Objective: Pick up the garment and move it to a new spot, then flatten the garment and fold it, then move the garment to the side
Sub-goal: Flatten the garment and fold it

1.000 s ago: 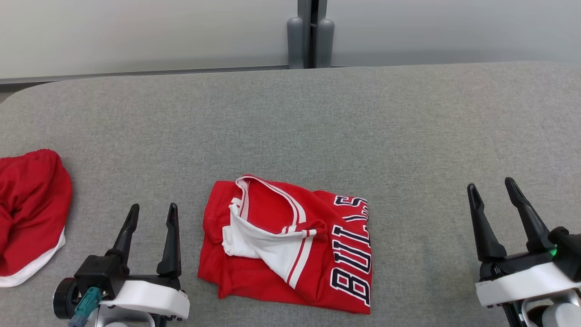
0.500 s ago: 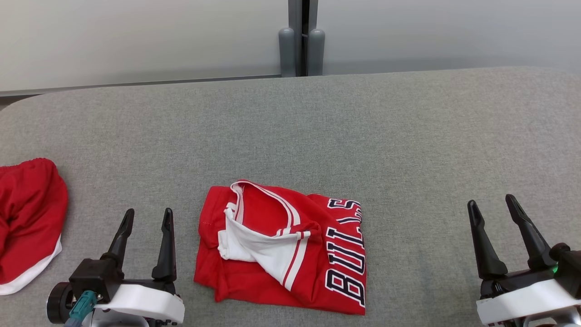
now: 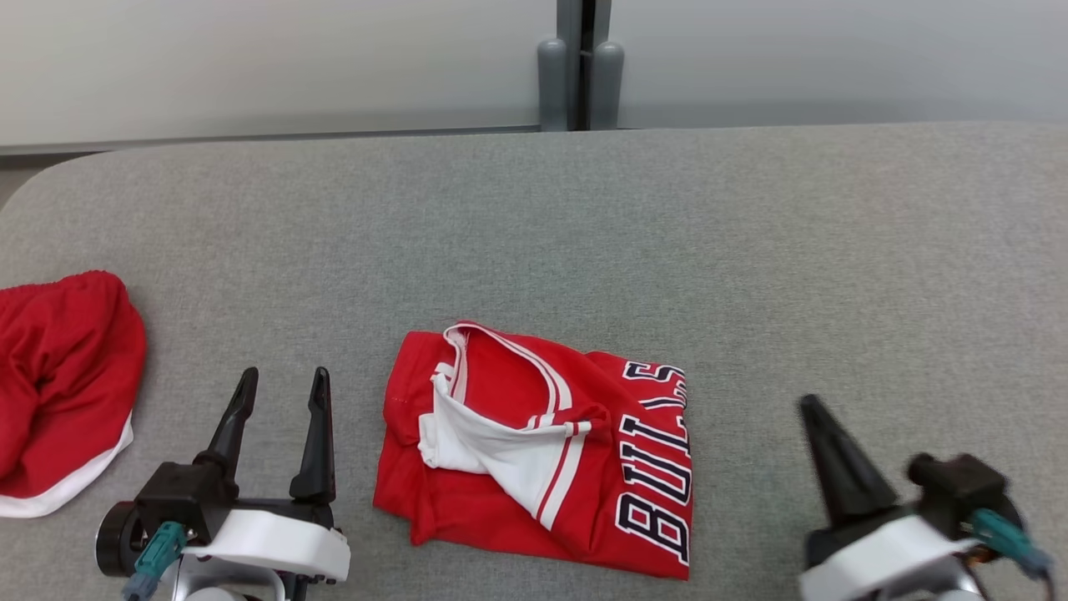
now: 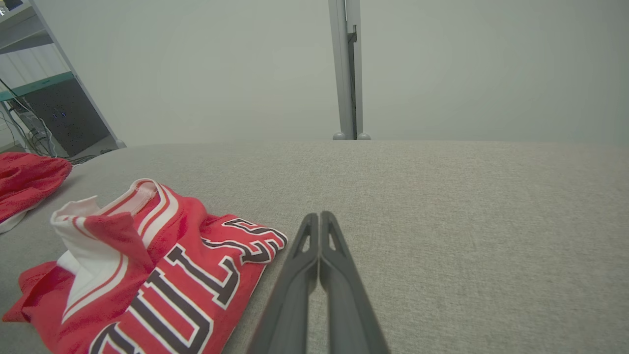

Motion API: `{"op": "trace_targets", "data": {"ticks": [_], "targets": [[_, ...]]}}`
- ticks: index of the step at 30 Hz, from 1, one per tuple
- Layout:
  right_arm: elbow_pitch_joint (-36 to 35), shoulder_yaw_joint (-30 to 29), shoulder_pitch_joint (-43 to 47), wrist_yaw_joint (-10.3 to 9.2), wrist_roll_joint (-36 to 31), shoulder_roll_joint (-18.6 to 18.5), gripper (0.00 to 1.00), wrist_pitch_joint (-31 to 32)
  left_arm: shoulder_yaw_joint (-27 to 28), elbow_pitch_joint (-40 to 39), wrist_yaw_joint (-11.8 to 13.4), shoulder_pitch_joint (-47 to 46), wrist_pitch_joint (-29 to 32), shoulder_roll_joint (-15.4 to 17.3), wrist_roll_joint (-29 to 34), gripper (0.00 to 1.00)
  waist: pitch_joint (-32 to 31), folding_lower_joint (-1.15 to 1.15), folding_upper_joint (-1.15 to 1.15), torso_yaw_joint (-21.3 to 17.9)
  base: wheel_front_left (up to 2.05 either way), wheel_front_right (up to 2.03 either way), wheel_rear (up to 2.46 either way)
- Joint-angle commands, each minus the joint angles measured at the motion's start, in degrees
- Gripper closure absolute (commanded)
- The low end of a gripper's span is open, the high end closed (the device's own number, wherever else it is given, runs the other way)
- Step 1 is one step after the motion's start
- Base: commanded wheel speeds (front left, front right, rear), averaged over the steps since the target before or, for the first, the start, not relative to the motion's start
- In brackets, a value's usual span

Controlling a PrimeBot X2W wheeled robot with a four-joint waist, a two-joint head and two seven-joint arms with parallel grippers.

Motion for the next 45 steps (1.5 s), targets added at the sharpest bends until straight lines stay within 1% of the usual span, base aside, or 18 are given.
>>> {"op": "trace_targets", "data": {"ticks": [1, 7, 12, 16, 22, 26, 28, 32, 33, 35, 36, 37, 38, 39, 45], "targets": [[1.9, 2.6, -2.2, 0.00, 0.5, 0.5, 1.00, -0.7, 0.0, -0.2, -0.2, -1.2, -0.2, 0.3, -0.1, 0.00, 0.7, 0.00, 0.00, 0.7, 0.00, 0.00, 0.00], [11.6, 15.5, -10.2, -0.01, 3.8, 3.3, 1.00, -2.7, -0.6, -0.1, -0.3, -3.2, -0.4, -0.3, 0.0, 0.00, 2.2, 0.00, 0.00, 3.0, 0.00, 0.00, 0.00], [19.7, 21.5, -15.4, -0.01, 7.8, 4.8, 1.00, -4.4, -1.1, 0.7, -0.9, -4.3, -0.6, -0.5, -0.2, 0.00, 2.9, 0.00, 0.00, 4.9, 0.00, 0.00, 0.00], [23.6, 27.6, -18.5, 0.00, 10.7, 5.4, 1.00, -4.4, -1.6, 1.4, -1.2, -4.8, -0.8, -0.8, -0.1, 0.00, 3.5, 0.00, 0.00, 6.1, 0.00, 0.00, 0.00], [25.4, 37.5, -22.0, 0.00, 14.6, 6.3, 1.00, -3.9, -1.8, 2.0, -1.3, -5.6, -1.1, -1.0, -0.1, 0.00, 4.2, 0.00, 0.00, 6.8, 0.00, 0.00, 0.00], [26.0, 43.2, -23.8, 0.00, 16.9, 6.6, 1.00, -2.9, -1.6, 2.3, -1.3, -5.7, -1.4, -1.2, -0.3, 0.00, 4.3, 0.00, 0.00, 6.8, 0.00, 0.00, 0.00], [25.7, 45.4, -24.3, 0.00, 18.0, 6.2, 1.00, -2.7, -1.6, 2.5, -1.2, -5.5, -1.5, -1.3, -0.4, 0.00, 4.2, 0.00, 0.00, 6.7, 0.00, 0.00, 0.00], [24.0, 46.8, -25.5, 0.00, 18.4, 5.0, 1.00, -4.6, -1.5, 2.6, -1.0, -5.1, -1.6, -1.4, -0.3, 0.00, 3.7, 0.00, 0.00, 6.2, 0.00, 0.00, 0.00], [23.1, 46.5, -25.7, 0.00, 18.3, 4.5, 1.00, -5.4, -1.4, 2.7, -0.9, -5.0, -1.6, -1.4, -0.3, 0.00, 3.5, 0.00, 0.00, 5.9, 0.00, 0.00, 0.00], [20.9, 44.2, -25.6, 0.00, 18.0, 3.4, 1.00, -7.1, -1.2, 2.8, -0.9, -4.7, -1.6, -1.2, -0.2, 0.00, 3.0, 0.00, 0.00, 5.2, 0.00, 0.00, 0.00], [19.6, 42.5, -25.0, -0.01, 17.9, 3.0, 0.79, -7.7, -1.2, 2.8, -0.7, -4.6, -1.7, -1.1, -0.1, 0.00, 2.8, 0.00, 0.00, 4.9, 0.00, 0.00, 0.00], [18.5, 40.8, -24.2, 0.00, 17.6, 2.4, 0.54, -8.1, -1.1, 2.9, -0.5, -4.4, -1.7, -1.0, 0.1, 0.00, 2.4, 0.00, 0.00, 4.5, 0.00, 0.00, 0.00], [17.4, 38.5, -23.3, 0.00, 17.4, 1.8, 0.11, -8.3, -1.0, 2.9, -0.3, -4.2, -1.8, -0.8, 0.1, 0.00, 2.0, 0.00, 0.00, 4.2, 0.00, 0.00, 0.00], [16.5, 35.9, -22.5, 0.00, 17.1, 1.3, 0.00, -8.6, -0.9, 2.9, -0.2, -4.0, -1.8, -0.7, 0.3, 0.00, 1.6, 0.00, 0.00, 3.8, 0.00, 0.00, 0.00], [11.0, 17.8, -15.3, 0.00, 12.3, -1.4, 0.00, -9.1, -0.3, 2.7, 0.6, -2.3, -1.9, -0.1, 0.5, 0.00, -1.2, 0.00, 0.00, 1.8, 0.00, 0.00, 0.00]]}}
